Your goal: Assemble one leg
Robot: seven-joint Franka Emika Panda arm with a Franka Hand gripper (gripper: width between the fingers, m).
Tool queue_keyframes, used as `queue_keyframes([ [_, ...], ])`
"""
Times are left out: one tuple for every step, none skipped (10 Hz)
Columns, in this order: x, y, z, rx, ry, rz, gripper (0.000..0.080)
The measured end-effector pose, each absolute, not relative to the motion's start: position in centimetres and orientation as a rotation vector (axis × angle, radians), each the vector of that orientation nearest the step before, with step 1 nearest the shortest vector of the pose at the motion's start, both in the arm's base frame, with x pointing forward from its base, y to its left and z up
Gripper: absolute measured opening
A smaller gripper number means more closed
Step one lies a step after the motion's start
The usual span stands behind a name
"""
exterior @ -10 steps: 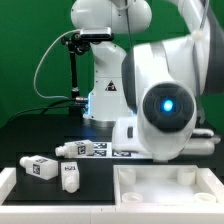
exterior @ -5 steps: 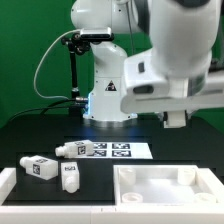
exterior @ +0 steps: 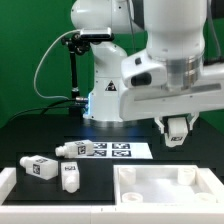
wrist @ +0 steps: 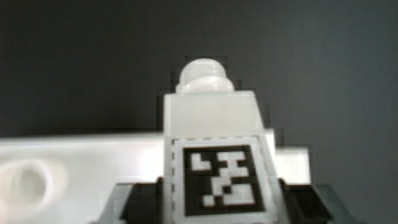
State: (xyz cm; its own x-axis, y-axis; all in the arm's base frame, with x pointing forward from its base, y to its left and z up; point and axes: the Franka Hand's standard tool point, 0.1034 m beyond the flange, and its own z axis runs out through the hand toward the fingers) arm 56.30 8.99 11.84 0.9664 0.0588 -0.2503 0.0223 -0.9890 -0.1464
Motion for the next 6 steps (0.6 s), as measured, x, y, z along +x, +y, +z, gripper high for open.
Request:
queue_keyframes([
  [57.6, 9.6, 12.4, -2.982, -0.090, 0.310, 0.0285],
  [57.9, 10.4, 12.5, -2.984, -0.108, 0.282, 0.0285],
  [58.7, 10.5, 12.4, -2.992, -0.100, 0.166, 0.0285],
  [58.7, 10.3, 12.3, -3.000, -0.094, 0.086, 0.0285],
  [59.1, 10.2, 12.3, -3.005, -0.086, -0.035, 0.0285],
  [59.3, 10.1, 12.2, -3.005, -0.080, -0.148, 0.0285],
])
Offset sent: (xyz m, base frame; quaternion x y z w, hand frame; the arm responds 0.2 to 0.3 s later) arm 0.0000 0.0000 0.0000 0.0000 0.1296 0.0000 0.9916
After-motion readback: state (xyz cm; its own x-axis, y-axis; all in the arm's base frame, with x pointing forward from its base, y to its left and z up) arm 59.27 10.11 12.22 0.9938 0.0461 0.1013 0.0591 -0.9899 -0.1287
